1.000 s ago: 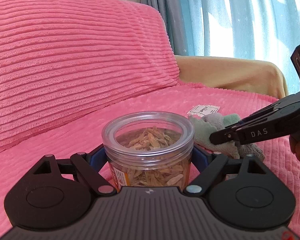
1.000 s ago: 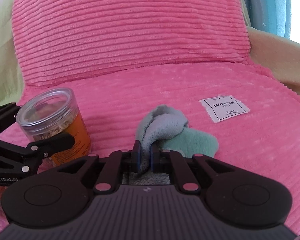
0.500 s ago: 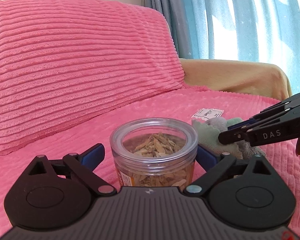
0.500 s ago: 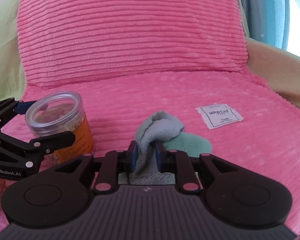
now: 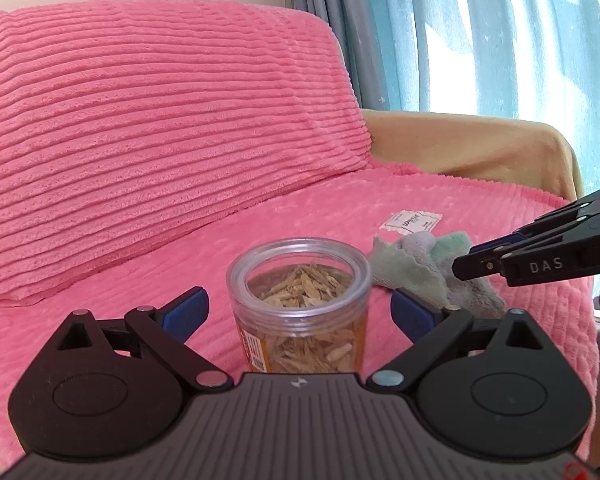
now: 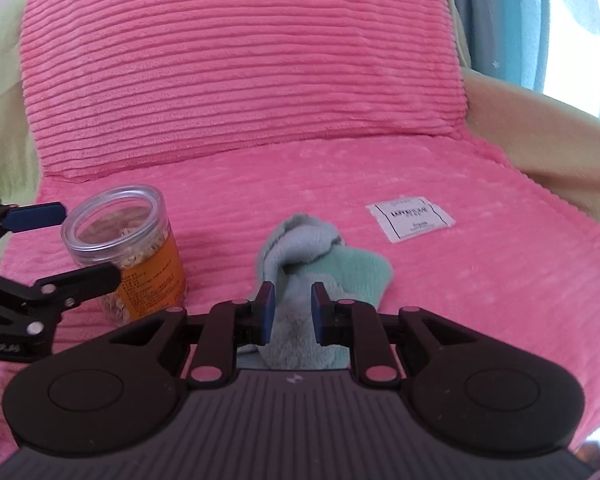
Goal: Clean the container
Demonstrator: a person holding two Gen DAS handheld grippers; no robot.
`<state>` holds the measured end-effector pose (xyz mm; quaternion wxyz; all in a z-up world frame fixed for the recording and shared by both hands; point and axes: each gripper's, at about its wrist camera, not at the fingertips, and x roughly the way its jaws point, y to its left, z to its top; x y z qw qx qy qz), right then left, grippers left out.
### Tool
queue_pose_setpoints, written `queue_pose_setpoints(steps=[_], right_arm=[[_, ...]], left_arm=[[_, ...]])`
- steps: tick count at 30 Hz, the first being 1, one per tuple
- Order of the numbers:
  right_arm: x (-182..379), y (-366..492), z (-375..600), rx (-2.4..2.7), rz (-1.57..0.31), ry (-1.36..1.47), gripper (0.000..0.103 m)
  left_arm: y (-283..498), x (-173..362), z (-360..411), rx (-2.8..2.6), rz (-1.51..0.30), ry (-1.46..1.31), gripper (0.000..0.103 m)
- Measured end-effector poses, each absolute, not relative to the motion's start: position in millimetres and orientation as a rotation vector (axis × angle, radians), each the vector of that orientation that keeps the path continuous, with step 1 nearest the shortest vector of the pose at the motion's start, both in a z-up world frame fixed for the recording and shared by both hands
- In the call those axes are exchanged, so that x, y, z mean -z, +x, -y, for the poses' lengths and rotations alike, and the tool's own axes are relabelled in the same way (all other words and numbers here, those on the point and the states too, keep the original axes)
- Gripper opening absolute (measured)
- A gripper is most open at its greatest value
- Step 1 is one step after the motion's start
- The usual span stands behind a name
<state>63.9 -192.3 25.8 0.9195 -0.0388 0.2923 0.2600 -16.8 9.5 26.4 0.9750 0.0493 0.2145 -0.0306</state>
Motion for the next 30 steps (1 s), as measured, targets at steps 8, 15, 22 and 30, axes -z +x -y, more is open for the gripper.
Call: queue_pose_setpoints(steps=[8,15,22,30], right_arm=[[-27.3,52.1,201.1,-0.494,-0.648,-0.048,0.015],[-28.5,41.7,208.7,-0.458,-0.688,-0.021,0.015],[-7.3,31.0,219.6,-0.429,-0.736,-0.011,0.015],[-3.6,37.1,214.0,-0.395,-0.763,-0.038,0.015]], left_arm=[[-27.3,-30.4,1.0,0.039,-0.517,0.058,0.102],[-34.4,-28.8,9.0,0.014,-0.546,0.045,0.102],[-30.8,-22.6,9.4,-0.014,-0.596,0.021,0.103],[-23.8,-15.3,9.0,-0.031,-0.662,-0.013,0.102]])
